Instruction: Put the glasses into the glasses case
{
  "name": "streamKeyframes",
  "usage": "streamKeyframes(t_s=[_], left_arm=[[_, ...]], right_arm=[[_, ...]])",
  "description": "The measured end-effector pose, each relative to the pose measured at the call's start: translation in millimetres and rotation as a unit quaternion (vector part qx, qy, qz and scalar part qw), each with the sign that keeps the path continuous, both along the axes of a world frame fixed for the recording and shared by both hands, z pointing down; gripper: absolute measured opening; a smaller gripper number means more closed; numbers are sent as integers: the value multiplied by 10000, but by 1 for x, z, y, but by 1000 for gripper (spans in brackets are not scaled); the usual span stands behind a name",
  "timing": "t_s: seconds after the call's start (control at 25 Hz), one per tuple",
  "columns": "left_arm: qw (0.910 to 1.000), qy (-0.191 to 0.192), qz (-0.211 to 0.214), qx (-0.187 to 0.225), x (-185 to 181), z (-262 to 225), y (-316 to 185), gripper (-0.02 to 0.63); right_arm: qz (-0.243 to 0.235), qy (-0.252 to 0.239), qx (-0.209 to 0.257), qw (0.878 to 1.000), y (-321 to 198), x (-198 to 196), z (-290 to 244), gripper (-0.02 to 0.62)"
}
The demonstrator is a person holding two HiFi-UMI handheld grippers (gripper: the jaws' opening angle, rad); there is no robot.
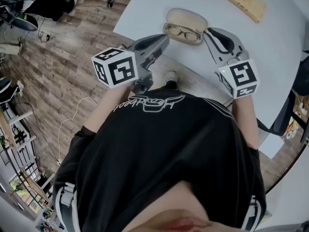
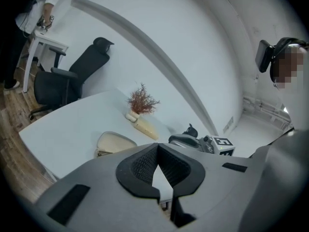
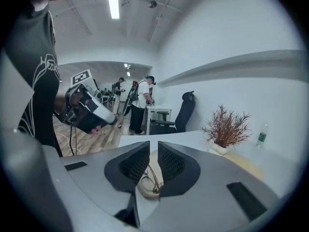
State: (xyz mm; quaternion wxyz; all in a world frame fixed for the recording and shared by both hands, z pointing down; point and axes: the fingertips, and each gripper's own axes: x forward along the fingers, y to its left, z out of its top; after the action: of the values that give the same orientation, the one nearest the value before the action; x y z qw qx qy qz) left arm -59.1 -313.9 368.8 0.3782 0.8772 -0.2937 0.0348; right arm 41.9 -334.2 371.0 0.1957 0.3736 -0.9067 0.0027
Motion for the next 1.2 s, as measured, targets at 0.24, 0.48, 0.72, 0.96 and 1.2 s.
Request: streamKeyframes(t_s=[0.24, 0.48, 0.72, 0.96, 1.2], left_arm=[[9986, 115, 136, 501, 31, -41, 51, 6], [9960, 158, 265, 843, 66, -63, 123, 6], [9935, 203, 299, 1076, 92, -72, 193, 6], [9914, 374, 210, 1238, 110, -80, 255, 6], [9891, 373, 321, 1391, 132, -83, 313, 6]], right_arm=[[96, -420, 478, 9979, 63, 28, -52, 26], [-59, -658, 719, 9952, 144, 46, -79, 9], [-265, -1002, 673, 9923, 223, 60, -87, 9], [-234, -1261, 560, 9902, 289, 81, -88, 9], [-98, -1769, 250, 9839, 343, 104, -86, 9]])
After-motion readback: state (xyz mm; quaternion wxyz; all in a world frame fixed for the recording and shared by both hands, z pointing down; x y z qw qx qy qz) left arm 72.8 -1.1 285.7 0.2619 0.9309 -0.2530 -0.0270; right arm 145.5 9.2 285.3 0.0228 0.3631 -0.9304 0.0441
